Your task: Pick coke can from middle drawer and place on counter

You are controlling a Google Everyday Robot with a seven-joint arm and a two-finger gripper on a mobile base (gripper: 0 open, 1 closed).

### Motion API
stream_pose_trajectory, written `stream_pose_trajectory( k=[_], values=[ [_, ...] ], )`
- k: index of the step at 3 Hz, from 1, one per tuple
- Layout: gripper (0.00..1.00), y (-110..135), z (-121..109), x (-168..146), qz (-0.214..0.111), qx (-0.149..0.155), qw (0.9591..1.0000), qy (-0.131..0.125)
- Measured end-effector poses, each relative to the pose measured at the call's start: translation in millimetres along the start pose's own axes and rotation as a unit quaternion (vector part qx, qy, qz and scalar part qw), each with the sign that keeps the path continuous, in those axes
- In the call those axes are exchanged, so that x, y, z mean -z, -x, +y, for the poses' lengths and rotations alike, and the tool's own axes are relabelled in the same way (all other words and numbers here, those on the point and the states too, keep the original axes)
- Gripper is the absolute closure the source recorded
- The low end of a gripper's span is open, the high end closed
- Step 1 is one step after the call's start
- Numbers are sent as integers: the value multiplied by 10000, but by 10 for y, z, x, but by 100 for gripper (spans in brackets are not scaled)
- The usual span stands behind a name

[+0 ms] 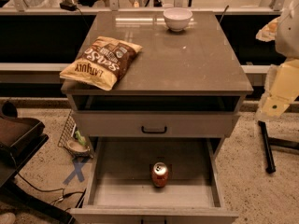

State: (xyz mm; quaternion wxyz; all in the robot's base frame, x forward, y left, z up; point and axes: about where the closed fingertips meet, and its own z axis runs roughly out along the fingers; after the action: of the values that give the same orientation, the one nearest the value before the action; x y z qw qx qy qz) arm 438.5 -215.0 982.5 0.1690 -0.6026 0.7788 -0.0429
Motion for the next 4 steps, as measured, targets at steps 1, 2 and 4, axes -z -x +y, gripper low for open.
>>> stream_pose_trajectory(
  k=[1, 2, 4],
  values=[
    [0, -1, 1, -4, -16, 1, 10000, 3],
    [0, -51, 43, -122, -485, 15, 9987, 141],
    [0, -479, 357, -893, -2430, -214, 9698, 97]
  ],
)
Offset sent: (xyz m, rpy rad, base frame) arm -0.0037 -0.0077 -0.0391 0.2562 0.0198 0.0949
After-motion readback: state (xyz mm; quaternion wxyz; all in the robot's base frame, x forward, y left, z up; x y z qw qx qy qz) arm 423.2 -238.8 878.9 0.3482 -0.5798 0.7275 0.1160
